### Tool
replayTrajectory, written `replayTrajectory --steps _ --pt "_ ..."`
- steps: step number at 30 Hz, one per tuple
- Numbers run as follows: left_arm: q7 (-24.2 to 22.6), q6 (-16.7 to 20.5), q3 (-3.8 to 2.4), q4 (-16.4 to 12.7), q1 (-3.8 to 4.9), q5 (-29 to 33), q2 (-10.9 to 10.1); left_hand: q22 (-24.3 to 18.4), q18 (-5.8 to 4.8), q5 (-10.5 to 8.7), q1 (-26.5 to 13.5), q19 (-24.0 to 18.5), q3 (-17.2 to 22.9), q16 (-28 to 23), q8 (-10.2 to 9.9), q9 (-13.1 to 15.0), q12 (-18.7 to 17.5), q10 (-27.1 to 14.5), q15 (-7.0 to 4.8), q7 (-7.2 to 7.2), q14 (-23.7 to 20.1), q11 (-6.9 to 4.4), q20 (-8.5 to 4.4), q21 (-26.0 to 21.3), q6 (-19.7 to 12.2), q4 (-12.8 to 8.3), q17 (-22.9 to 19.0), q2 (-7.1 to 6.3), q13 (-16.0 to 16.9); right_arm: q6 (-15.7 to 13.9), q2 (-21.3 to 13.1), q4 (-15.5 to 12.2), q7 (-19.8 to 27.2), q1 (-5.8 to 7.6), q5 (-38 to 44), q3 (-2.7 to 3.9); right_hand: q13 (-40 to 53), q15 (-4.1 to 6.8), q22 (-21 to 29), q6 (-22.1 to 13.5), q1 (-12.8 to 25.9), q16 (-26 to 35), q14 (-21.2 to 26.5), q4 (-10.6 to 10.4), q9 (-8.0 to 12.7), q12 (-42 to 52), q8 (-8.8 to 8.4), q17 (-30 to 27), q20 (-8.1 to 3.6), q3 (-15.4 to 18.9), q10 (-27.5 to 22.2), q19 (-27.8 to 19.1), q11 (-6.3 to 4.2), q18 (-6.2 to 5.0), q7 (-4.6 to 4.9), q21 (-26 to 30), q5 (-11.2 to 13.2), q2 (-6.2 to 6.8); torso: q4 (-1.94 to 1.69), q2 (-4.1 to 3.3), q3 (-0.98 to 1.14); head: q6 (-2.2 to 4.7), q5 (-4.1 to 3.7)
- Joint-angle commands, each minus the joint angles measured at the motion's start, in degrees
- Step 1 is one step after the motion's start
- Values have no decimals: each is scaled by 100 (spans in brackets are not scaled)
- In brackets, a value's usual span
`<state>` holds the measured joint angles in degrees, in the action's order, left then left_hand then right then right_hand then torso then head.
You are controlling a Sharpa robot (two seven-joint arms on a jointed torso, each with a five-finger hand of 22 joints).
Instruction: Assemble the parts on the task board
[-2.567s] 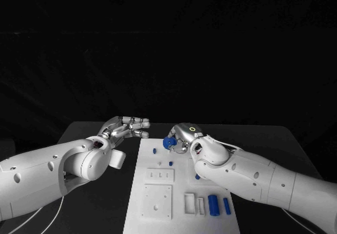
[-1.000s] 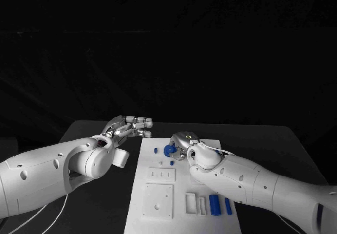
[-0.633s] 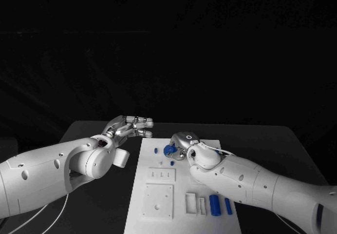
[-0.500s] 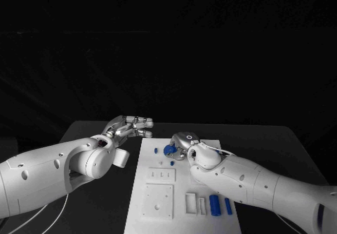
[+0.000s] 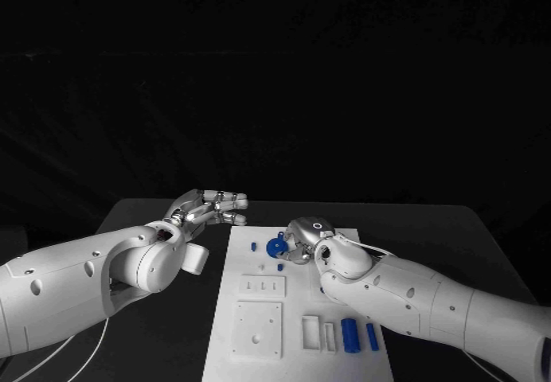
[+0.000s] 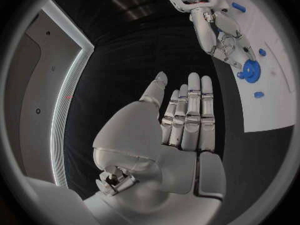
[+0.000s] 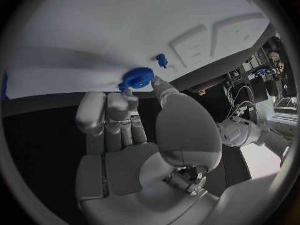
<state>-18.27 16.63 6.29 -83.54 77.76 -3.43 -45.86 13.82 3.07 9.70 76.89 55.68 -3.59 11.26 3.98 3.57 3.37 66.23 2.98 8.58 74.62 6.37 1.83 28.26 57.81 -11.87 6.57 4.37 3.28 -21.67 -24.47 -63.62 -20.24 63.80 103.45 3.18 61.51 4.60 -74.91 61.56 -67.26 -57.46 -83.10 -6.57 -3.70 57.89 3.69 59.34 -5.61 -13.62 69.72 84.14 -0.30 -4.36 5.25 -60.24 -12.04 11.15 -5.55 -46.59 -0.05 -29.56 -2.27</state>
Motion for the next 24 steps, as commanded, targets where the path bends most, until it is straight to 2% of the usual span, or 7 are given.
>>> replayTrajectory --steps 1,6,11,16,18,22,24 --pt "-31 -50 -4 -31 6 -15 -15 -6 13 -11 28 -24 -10 19 -17 8 6 -30 11 -15 -30 -4 18 24 -35 27 -7 -6 10 -137 -81 -108 -55 -2 -35 -1 4 -24 -795 36 34 -31 -6 -30 4 38 -9 9 22 -9 16 183 -7 28 -4 -23 -24 4 10 -5 22 4 6" --pt "-33 -46 -4 -43 6 -15 -49 -6 13 -11 28 -24 -10 19 -17 8 6 -30 11 -15 -30 -4 18 24 -35 27 -7 -6 10 -487 -300 -356 -59 -1 -70 33 33 -17 -816 54 -29 -75 -14 3 6 77 -11 39 13 -125 59 206 -17 39 -8 -118 -110 44 4 -1 13 26 -13" --pt "-35 -43 -4 -42 6 -15 -89 -26 14 -10 37 -25 -9 16 -16 9 4 -42 12 -12 -31 0 21 29 -41 30 -8 -17 9 -651 -745 -797 61 2 -250 249 50 -13 -824 78 -134 -97 -13 107 6 95 -11 50 11 -212 78 208 -21 44 -10 -161 -77 74 40 8 40 44 -3" --pt "-45 -69 -3 -12 4 -15 -99 -29 14 -9 41 -28 -7 15 -14 9 7 -34 12 -13 -32 -3 21 31 -34 28 -9 -15 10 -347 -1268 -1099 815 3 -890 572 14 -26 -796 39 -476 -23 7 392 8 40 -12 -10 24 -257 29 153 4 36 27 -40 -19 38 90 27 76 72 -20" --pt "-56 -90 -2 18 2 -15 -98 -30 13 -7 43 -31 -5 13 -13 9 8 -23 11 -16 -34 -5 21 31 -29 26 -10 -13 10 -163 -1493 -1149 1195 3 -1260 670 -6 -35 -758 17 -641 18 13 600 9 13 -14 -26 34 -147 -3 106 22 20 44 124 -192 0 112 36 95 81 -23" --pt "-79 -121 -2 97 -5 -17 -92 -31 9 -6 41 -38 -1 10 -13 9 6 48 6 -24 -39 -25 18 33 -16 19 -11 -6 9 98 -1807 -1078 1756 3 -1759 770 -7 -43 -772 -16 -784 -10 11 845 9 10 -13 28 40 41 -22 107 26 27 60 89 -508 -67 153 64 134 81 -28" --pt "-90 -136 -2 135 -9 -31 -91 -32 5 -2 38 -43 2 10 -14 9 6 107 1 -28 -40 -41 14 34 -13 13 -11 1 8 221 -1919 -981 1970 3 -1911 799 -22 -48 -774 -30 -847 -19 15 1000 9 -6 -13 70 48 413 -31 102 30 26 67 77 -609 -227 161 73 151 81 -27"
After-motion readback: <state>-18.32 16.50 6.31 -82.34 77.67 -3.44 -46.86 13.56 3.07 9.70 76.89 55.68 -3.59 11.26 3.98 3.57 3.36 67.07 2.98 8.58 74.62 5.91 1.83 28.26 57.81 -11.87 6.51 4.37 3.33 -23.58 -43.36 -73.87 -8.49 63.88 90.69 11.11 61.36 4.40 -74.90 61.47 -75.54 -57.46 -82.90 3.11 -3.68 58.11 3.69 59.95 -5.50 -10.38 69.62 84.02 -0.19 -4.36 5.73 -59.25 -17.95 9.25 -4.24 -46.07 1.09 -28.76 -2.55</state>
